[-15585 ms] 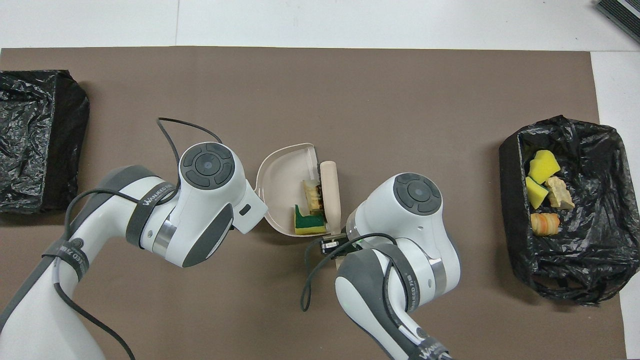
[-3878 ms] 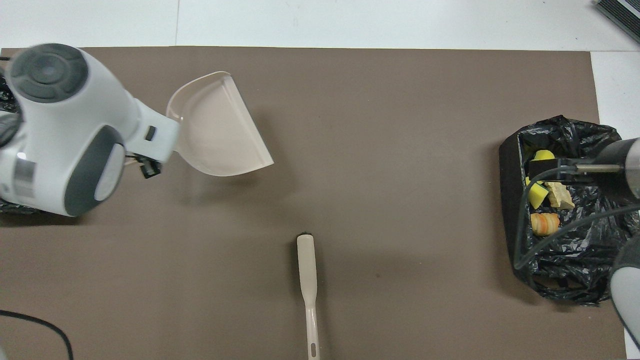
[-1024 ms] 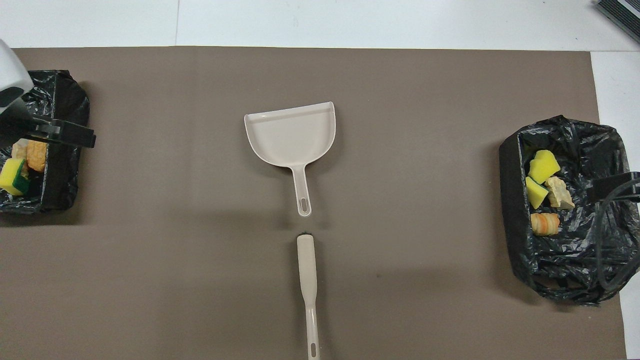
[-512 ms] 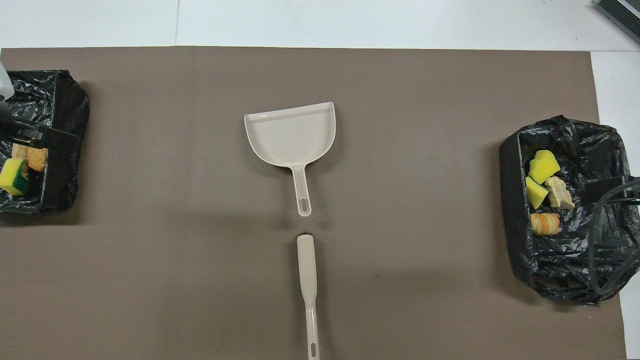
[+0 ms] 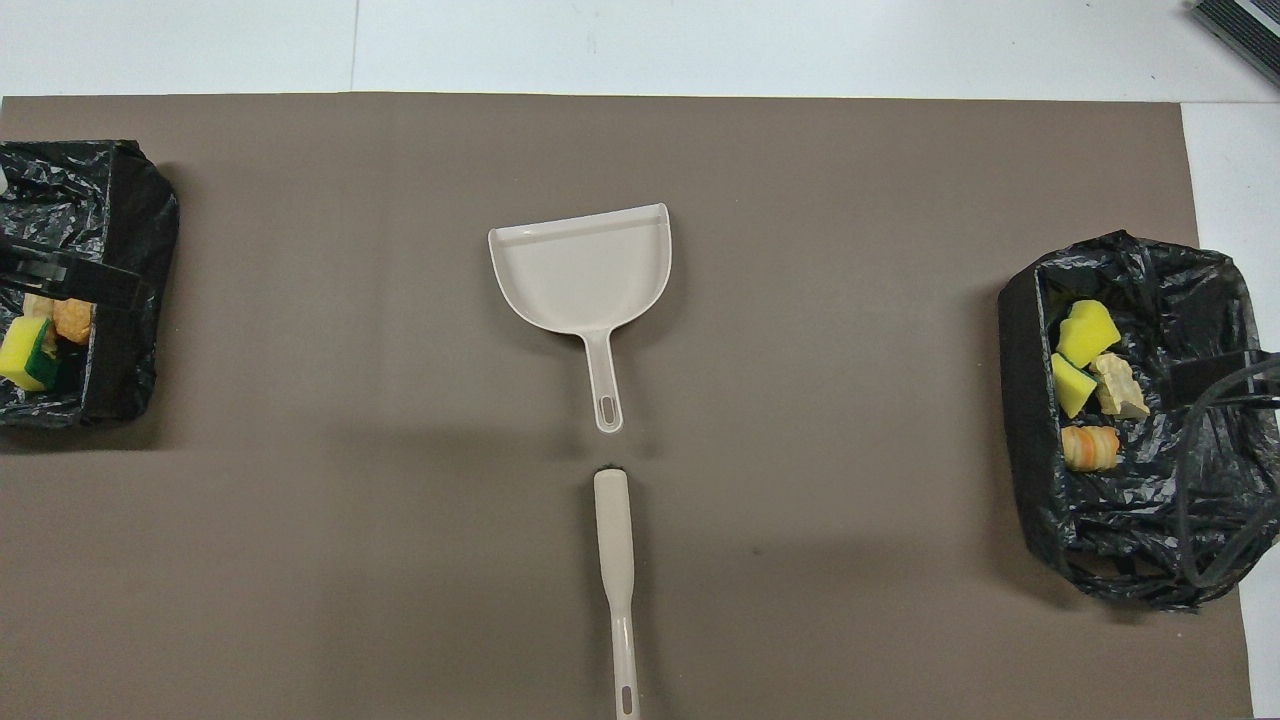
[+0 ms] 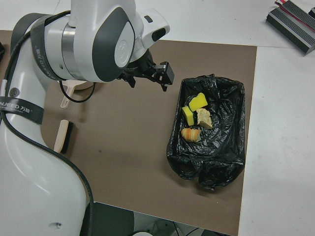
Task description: Sweep and dump trash in bin
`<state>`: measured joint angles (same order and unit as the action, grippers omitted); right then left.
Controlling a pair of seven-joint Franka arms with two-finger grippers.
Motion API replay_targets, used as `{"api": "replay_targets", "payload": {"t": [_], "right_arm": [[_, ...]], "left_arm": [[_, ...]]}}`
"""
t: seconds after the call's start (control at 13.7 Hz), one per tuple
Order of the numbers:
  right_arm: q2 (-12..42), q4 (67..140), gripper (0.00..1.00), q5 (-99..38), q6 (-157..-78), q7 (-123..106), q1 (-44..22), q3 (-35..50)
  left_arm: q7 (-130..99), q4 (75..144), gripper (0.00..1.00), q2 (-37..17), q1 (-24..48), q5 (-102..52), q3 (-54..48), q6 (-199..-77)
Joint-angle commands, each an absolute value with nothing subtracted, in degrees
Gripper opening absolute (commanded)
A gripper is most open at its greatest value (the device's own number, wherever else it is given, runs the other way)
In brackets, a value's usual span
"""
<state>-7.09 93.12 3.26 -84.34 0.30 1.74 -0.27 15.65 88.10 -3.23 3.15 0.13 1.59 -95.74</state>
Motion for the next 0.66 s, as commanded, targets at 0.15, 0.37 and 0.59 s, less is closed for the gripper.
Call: {"api": "replay_targets", "payload": {"t": [0.15,0.37,0.59], "right_arm": [[-7.9,94.2,1.0,2.4,-85.3,0.8,2.5,-0.3],[-7.9,94.2,1.0,2.4,-85.3,0.7,2.0,-0.3],[-8.3,94.0,1.0,0.5,-81.5,0.4,1.7,0.1]], "left_arm": [[16.0,90.9,1.0,-1.1,1.8,0.3,1.2,-95.3],[15.8,93.0,1.0,0.3,1.8,0.3,1.2,-95.8],[14.5,92.7,1.0,0.1,2.0,0.2,1.2,-96.2]]}}
